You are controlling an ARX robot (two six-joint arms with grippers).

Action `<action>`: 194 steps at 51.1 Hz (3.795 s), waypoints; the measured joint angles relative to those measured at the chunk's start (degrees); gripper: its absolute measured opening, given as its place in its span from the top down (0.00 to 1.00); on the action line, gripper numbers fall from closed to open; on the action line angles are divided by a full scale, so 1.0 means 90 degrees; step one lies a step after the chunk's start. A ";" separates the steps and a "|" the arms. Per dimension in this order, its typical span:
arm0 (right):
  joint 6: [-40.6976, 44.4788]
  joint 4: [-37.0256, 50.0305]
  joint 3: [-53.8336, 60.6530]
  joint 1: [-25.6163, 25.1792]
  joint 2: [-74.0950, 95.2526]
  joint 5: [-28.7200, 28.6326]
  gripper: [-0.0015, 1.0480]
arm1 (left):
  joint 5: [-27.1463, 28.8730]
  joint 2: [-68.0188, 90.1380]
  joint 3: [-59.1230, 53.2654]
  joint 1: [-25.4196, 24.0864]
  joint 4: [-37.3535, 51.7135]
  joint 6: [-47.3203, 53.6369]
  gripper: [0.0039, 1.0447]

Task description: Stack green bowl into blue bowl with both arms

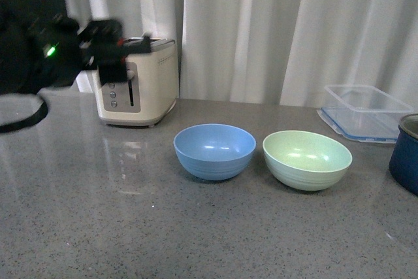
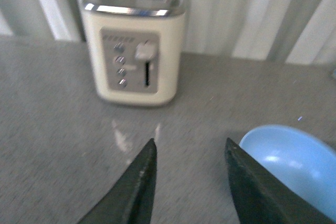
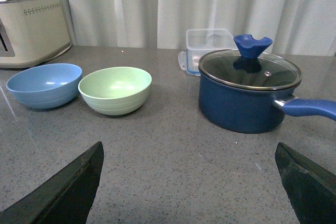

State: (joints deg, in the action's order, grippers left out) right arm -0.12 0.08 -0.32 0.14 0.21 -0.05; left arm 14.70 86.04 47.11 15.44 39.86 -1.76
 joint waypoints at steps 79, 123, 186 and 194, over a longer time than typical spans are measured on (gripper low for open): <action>0.0000 0.0000 0.0000 -0.0002 0.0000 0.0000 0.10 | -0.1617 -0.6016 -0.5098 -0.1707 -0.0952 0.0146 0.97; 0.0000 0.0000 0.0000 -0.0002 0.0000 0.0000 0.10 | -0.1622 -0.8340 -0.5102 -0.1707 -0.3189 0.0148 0.97; -0.1464 -0.2691 -0.6096 0.1382 0.6538 -0.1076 0.10 | -0.1620 -0.9539 -0.5100 -0.1705 -0.4425 0.0155 0.06; -0.2030 -0.2956 -0.7179 0.1588 0.8048 -0.0704 0.10 | -0.1620 -0.9539 -0.5100 -0.1705 -0.4425 0.0155 0.06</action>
State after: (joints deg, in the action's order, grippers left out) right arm -18.39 -26.52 -64.93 14.44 72.64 -6.39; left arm 0.12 0.19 1.21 0.10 0.03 -0.36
